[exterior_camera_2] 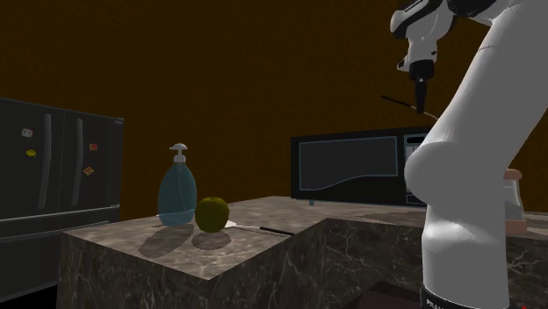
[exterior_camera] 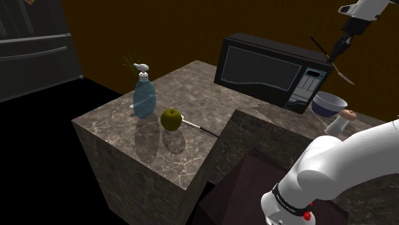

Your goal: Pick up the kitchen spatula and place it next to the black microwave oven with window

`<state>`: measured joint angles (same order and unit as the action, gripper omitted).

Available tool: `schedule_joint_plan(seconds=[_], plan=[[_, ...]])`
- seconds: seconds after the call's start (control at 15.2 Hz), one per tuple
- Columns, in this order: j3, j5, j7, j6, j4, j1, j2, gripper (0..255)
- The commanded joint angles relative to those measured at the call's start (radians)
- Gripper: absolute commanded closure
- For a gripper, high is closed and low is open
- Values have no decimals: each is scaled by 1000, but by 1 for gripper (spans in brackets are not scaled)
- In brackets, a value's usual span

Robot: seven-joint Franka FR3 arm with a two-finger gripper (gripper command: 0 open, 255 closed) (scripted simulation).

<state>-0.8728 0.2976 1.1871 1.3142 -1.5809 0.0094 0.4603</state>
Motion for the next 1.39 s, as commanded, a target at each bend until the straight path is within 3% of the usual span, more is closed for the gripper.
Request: schedule_joint_plan(seconds=[0.0, 1.32], plan=[[8, 10, -8, 26, -43, -9, 19, 255], [14, 86, -62, 272, -398, -74, 142, 255]])
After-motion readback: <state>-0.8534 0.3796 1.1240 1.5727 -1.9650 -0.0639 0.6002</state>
